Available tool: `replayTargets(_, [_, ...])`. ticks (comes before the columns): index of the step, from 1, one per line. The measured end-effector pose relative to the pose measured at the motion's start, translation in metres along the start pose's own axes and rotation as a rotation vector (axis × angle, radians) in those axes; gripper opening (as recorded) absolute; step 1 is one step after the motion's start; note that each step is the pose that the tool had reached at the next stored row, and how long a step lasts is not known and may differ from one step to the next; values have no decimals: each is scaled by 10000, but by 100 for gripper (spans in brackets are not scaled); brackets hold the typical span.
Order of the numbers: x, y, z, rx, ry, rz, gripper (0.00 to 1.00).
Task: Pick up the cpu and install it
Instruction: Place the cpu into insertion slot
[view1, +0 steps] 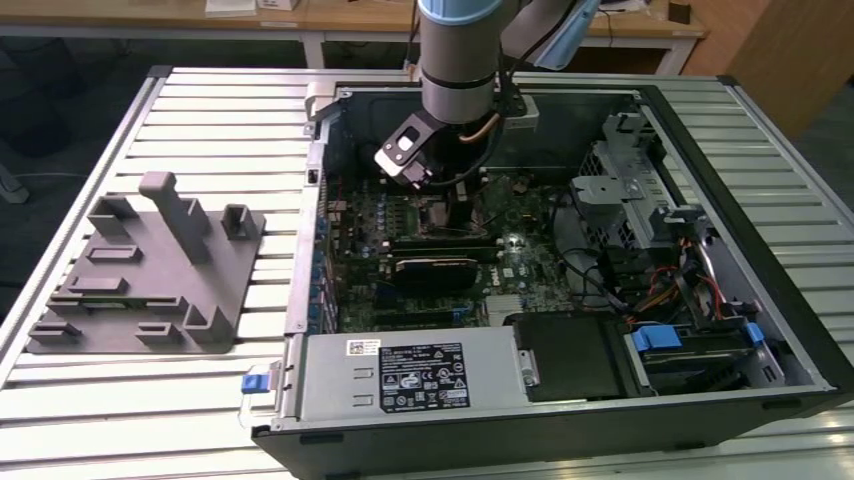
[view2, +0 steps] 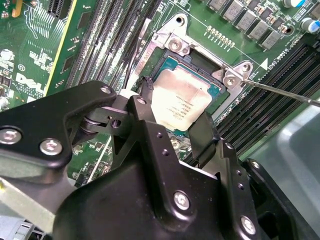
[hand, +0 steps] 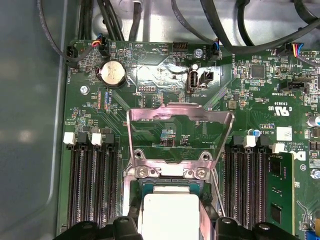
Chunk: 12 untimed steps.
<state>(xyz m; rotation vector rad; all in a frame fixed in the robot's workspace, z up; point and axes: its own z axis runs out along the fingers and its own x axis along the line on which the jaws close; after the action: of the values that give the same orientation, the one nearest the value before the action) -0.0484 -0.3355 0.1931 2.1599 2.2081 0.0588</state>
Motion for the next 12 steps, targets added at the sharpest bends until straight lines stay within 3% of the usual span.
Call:
replayTargets(8, [-1,1,-6,3,-4,0,61])
replayTargets(12, [-1,6,-86,0,0,0,61])
